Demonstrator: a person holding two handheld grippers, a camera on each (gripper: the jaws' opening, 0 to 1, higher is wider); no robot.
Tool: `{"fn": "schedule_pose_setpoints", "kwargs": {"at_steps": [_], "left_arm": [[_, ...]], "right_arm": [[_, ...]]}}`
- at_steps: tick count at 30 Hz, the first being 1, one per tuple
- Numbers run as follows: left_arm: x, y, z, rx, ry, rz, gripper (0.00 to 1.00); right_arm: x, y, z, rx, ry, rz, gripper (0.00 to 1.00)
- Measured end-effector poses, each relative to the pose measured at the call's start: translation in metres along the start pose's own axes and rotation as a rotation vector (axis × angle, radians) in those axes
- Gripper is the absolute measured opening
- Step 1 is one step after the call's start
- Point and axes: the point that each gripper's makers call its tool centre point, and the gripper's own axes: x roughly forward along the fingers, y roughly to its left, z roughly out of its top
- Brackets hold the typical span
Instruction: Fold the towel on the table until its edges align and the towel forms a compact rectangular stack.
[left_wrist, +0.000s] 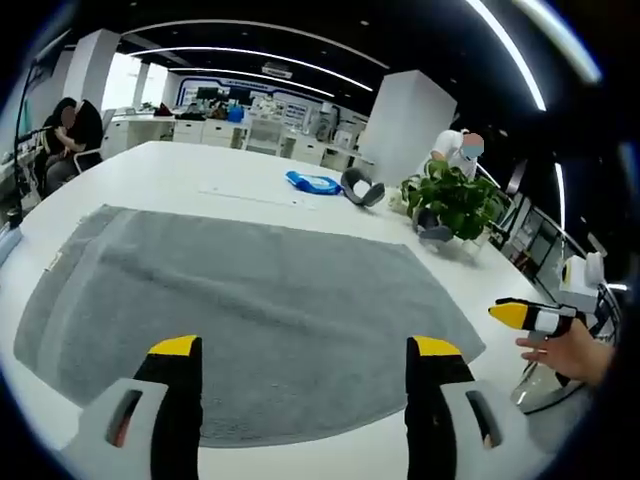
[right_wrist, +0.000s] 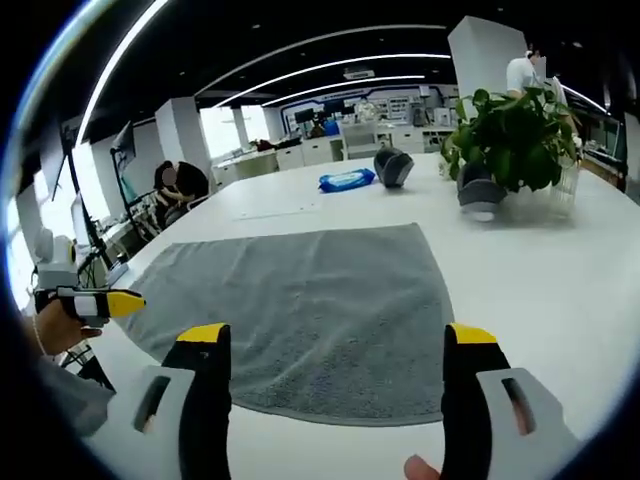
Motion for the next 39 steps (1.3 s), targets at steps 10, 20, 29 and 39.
{"fn": "schedule_pose_setpoints", "kwargs": {"at_steps": [10,20,29,39], "left_arm": [[-0.0007,0.0016,-0.0001,-0.014,-0.001,0.004,0.85],[-0.0010,0.0012,-0.0005,-0.020,0.001,0.000,0.85],[-0.0002,0.0041,-0.0040,-0.017,0.021,0.013,0.83],[-0.0008,0.0042,-0.0027,-0.018,0.017,0.013,0.83]], "right_arm": [[0.0006,0.0005,-0.0034,0.005,0.014,0.005,0.87],[0.0005,0.0001,-0.0053,0.010,0.022,0.003,0.86],[-0.0004,0.0000,-0.0053,0.011,0.022,0.001,0.86],[-0.0010,-0.0014,-0.0048,0.016,0.022,0.000,0.84]]}}
